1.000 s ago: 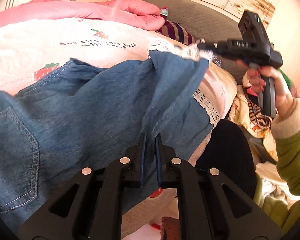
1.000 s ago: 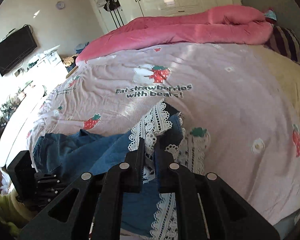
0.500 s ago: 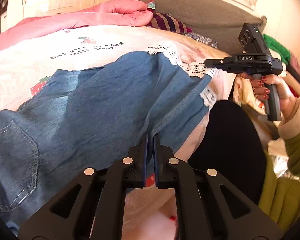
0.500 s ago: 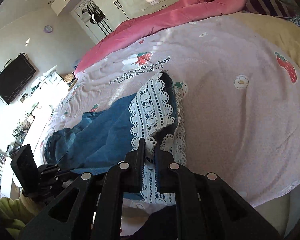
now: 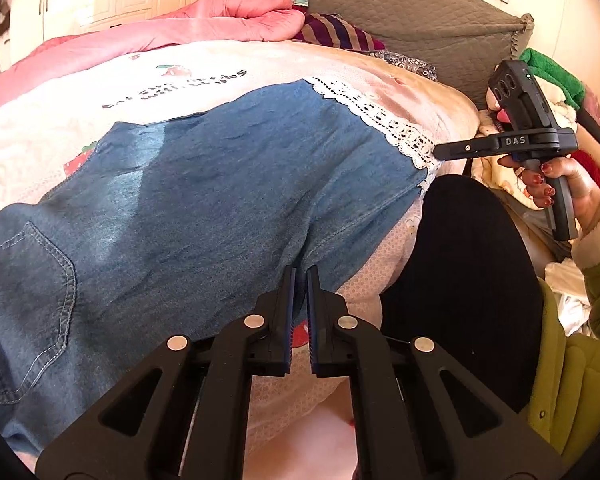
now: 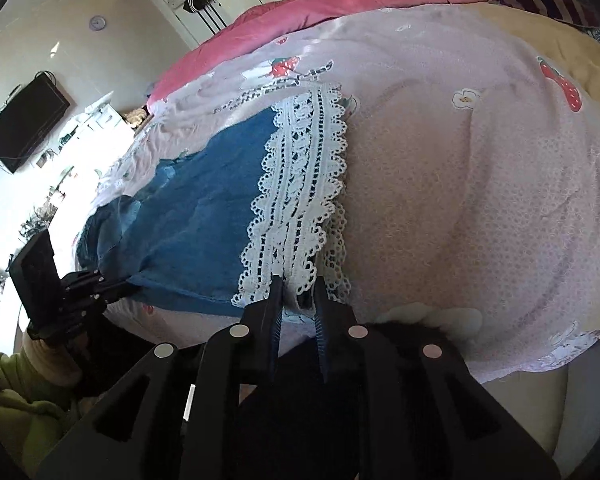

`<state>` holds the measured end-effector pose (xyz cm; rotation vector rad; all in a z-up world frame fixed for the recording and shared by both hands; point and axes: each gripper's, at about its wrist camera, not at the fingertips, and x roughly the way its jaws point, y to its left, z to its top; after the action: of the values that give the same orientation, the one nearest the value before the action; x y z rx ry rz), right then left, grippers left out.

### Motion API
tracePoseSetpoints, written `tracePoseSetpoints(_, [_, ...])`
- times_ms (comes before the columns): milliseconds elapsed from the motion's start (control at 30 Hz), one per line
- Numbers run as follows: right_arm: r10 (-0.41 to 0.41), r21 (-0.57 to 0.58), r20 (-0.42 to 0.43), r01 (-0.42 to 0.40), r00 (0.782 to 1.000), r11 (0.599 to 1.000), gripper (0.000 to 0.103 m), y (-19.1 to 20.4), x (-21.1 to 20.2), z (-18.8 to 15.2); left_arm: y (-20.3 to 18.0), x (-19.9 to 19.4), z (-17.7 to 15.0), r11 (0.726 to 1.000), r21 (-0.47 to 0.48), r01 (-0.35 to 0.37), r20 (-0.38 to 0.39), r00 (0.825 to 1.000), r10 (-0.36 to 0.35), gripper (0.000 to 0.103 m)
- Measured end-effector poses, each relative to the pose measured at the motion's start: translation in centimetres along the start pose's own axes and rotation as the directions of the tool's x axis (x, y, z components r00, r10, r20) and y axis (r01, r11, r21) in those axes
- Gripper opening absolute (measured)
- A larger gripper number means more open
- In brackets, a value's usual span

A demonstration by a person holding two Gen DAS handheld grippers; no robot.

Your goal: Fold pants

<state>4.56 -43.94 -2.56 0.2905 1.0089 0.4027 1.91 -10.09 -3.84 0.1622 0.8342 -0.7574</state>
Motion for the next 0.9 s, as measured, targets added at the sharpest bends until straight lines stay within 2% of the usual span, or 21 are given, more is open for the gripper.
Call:
tracePoseSetpoints(167, [-0.026,0.016,-0.028,0.027,0.999,1.000,0.014,-0.6,0.8,-0.6,-0.9,0.2,-0.3,0.998,0.053,-0.019,-0.015,1.000,0.019,0.001])
tracePoseSetpoints(300, [-0.037,0.023,-0.038,0.038,0.999,0.999,0.015,-0.4,1.1,-0.7,-0.4,1.1,-0.6,0.999,0.039,-0.026,-0.045,0.999,0.027,0.002])
tracePoseSetpoints(367, [-0.047,0.030,-0.031,0.048,0.998,0.998,0.022,-0.3,0.7,-0.6,-0.2,1.1,-0.6,0.999,0.029,-0.019,-0.041,0.999,0.020,0.002])
tracePoseSetpoints(433, [-0.052,0.051,-0.021,0.053,0.998,0.997,0.036,-0.4,0.1,-0.5,-0.1,0.7,-0.6,1.000,0.018,-0.003,-0.031,1.000,0.004,0.005])
tracePoseSetpoints(467, [-0.056,0.067,0.001,0.056,0.998,0.996,0.039,-0.5,-0.6,-0.6,-0.1,0.4,-0.6,1.000,0.014,0.001,-0.024,1.000,-0.001,0.007])
tracePoseSetpoints(533, [-0.053,0.079,0.034,0.050,0.998,0.996,0.041,-0.5,-1.6,-0.6,0.0,-0.1,-0.7,1.000,0.004,0.006,-0.011,1.000,-0.006,0.032])
tracePoseSetpoints(667, [-0.043,0.047,0.089,0.039,0.995,0.998,0.045,1.0,-3.0,-0.6,0.4,-1.8,-0.9,0.999,-0.031,0.015,0.029,0.999,-0.015,0.040])
tracePoseSetpoints(767, [-0.008,-0.021,0.092,0.010,0.996,1.000,0.047,3.2,-2.9,-0.2,1.3,-3.9,-0.9,0.997,-0.067,-0.023,0.075,0.997,0.028,0.050])
tracePoseSetpoints(833, [0.029,-0.085,0.077,-0.023,0.997,0.996,0.051,5.3,-2.0,0.1,2.8,-5.7,-1.0,0.991,-0.117,-0.066,0.113,0.990,0.079,0.065])
tracePoseSetpoints(900, [0.053,-0.140,0.047,-0.046,0.997,0.989,0.053,7.1,-0.7,0.4,4.8,-7.4,-1.4,0.971,-0.184,-0.152,0.127,0.976,0.177,0.070])
